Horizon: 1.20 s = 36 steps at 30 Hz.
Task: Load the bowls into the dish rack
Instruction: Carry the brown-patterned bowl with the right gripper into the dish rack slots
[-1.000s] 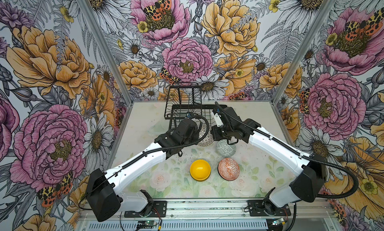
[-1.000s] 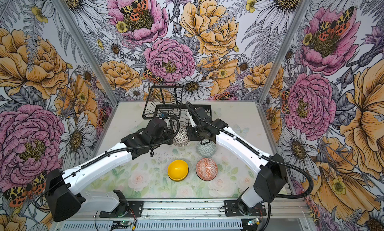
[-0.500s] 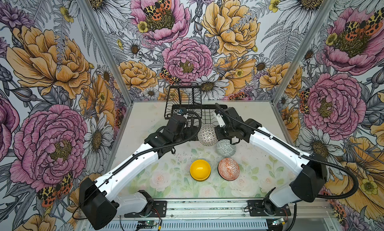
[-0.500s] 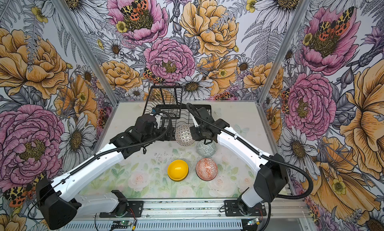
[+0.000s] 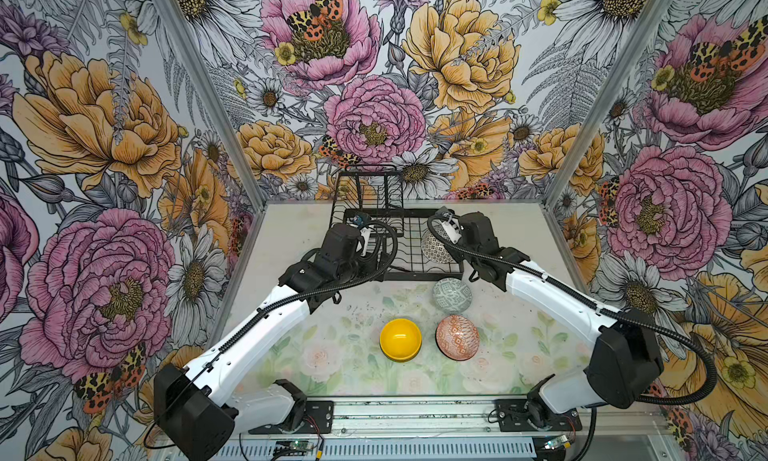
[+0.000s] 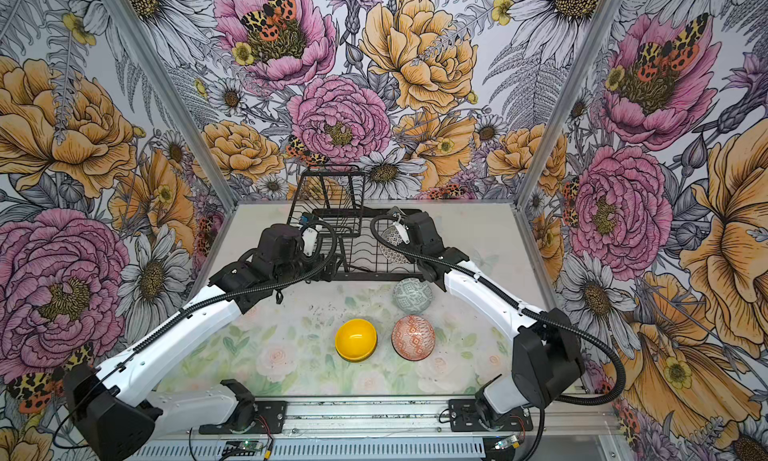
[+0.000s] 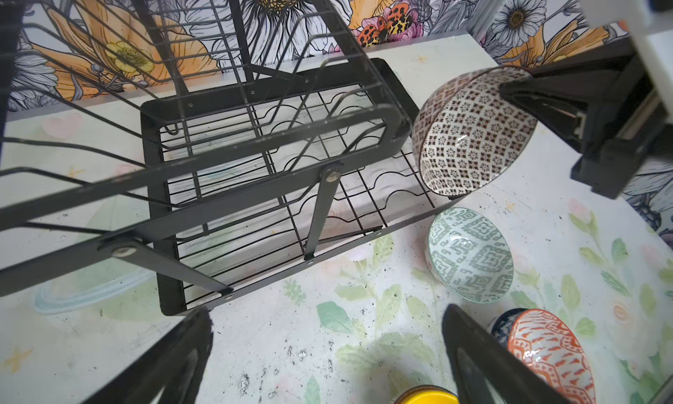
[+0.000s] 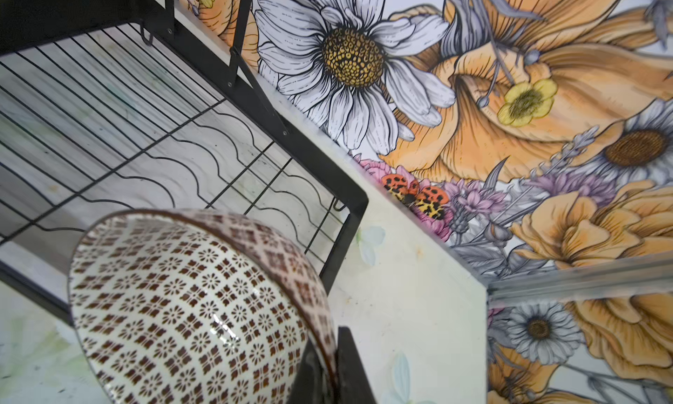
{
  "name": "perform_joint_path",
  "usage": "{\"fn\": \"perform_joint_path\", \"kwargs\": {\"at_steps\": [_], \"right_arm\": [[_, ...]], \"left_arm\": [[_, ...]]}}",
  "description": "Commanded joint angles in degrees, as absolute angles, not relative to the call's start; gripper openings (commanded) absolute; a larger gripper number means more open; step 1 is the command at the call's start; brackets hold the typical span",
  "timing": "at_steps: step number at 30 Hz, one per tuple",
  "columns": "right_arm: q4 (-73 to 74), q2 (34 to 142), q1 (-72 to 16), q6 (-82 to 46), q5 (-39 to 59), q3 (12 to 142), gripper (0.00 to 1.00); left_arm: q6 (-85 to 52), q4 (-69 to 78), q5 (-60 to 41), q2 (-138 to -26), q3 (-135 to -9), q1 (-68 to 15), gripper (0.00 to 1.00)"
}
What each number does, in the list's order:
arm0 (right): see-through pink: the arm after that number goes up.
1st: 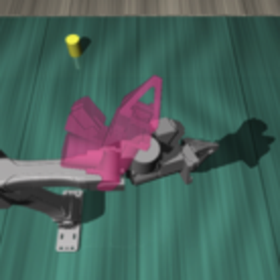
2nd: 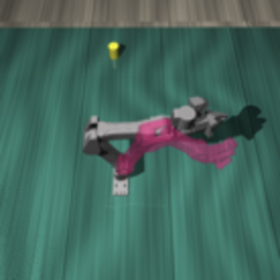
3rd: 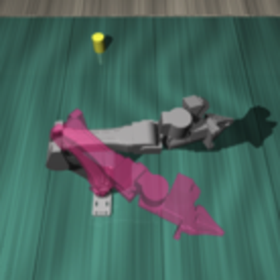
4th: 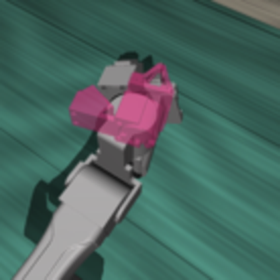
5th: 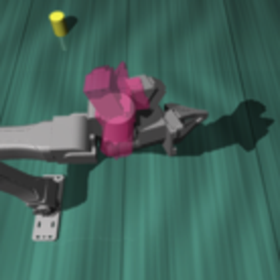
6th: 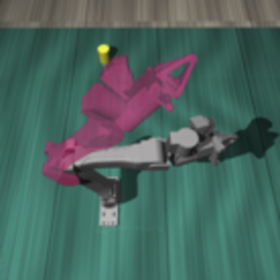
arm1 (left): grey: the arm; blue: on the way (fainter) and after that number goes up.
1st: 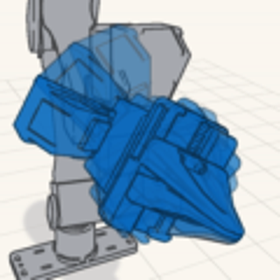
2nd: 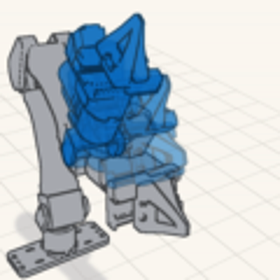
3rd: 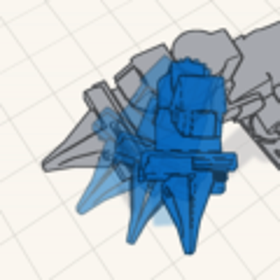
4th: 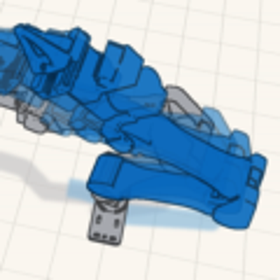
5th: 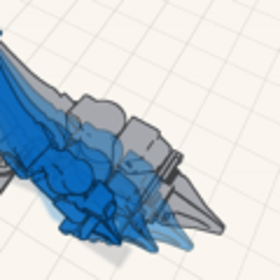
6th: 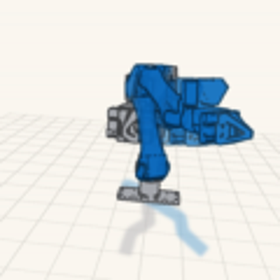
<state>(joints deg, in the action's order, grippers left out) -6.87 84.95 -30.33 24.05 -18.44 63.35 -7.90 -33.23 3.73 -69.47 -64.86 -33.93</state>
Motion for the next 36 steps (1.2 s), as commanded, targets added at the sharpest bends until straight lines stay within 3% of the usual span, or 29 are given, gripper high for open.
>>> {"fn": "perform_joint_path", "kwargs": {"at_steps": [1, 13, 20, 36], "right_arm": [[20.81, 84.4, -29.63, 40.7, -17.93, 59.29, 0.0], [53.69, 96.64, -28.07, 73.41, -15.82, 53.09, 0.0], [68.51, 107.49, -26.98, 80.91, -15.64, 55.33, 0.0], [67.19, 118.81, -27.25, 84.12, -11.61, 63.94, 0.0]], "left_arm": [[-5.83, -32.23, 0.88, -70.07, -66.59, -33.4, 0.99], [-5.89, -30.24, -0.79, -70.32, -64.75, -32.57, 0.99], [-5.69, -30.01, -2.2, -69.24, -64.02, -31.12, 0.99], [-5.71, -30.19, -2.96, -68.73, -63.24, -30.35, 0.99]]}}
